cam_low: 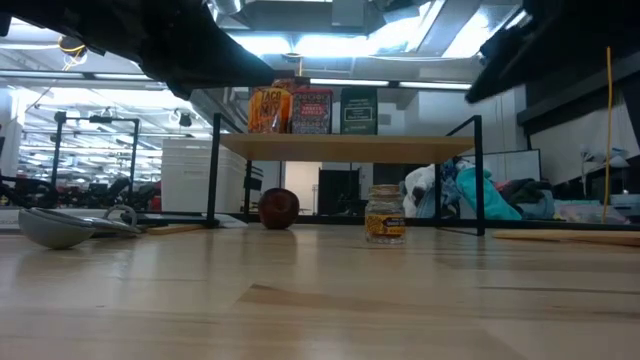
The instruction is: Shelf spices
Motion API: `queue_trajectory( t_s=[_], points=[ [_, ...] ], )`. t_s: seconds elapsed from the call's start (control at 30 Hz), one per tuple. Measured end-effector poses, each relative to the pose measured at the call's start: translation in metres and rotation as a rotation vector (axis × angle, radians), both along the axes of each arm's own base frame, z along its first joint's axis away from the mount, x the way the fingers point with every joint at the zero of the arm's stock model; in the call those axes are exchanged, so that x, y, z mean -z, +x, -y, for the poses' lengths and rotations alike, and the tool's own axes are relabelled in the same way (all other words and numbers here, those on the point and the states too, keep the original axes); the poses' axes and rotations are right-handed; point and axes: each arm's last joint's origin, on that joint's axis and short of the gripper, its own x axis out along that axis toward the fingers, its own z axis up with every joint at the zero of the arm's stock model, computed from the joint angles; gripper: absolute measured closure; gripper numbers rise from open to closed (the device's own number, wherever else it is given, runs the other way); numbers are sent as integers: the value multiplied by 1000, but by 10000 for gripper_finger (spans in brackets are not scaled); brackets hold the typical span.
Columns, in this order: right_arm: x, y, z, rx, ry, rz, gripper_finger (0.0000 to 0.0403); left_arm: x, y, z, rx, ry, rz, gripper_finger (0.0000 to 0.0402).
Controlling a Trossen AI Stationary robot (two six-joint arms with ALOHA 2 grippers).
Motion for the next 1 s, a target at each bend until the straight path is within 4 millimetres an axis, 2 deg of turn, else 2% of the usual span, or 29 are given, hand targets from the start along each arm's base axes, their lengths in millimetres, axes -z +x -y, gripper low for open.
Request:
queue_trajectory(
  t_s=[0.33, 0.53, 0.7, 0.83, 1.0],
  points=[
    [47, 20, -5, 125, -180, -94, 123, 0, 0, 0, 2, 7, -5, 396],
    [63, 25, -6, 172, -238, -113, 123, 1, 0, 1, 31, 25, -16, 396],
    [70, 33, -6, 211, -251, -55, 123, 1, 0, 1, 34, 24, -16, 396],
    [87, 29, 7, 254, -211, 1, 123, 1, 0, 2, 58, 17, -21, 396],
    [103, 23, 22, 262, -68, 118, 123, 1, 0, 3, 97, 7, -29, 396]
  ],
)
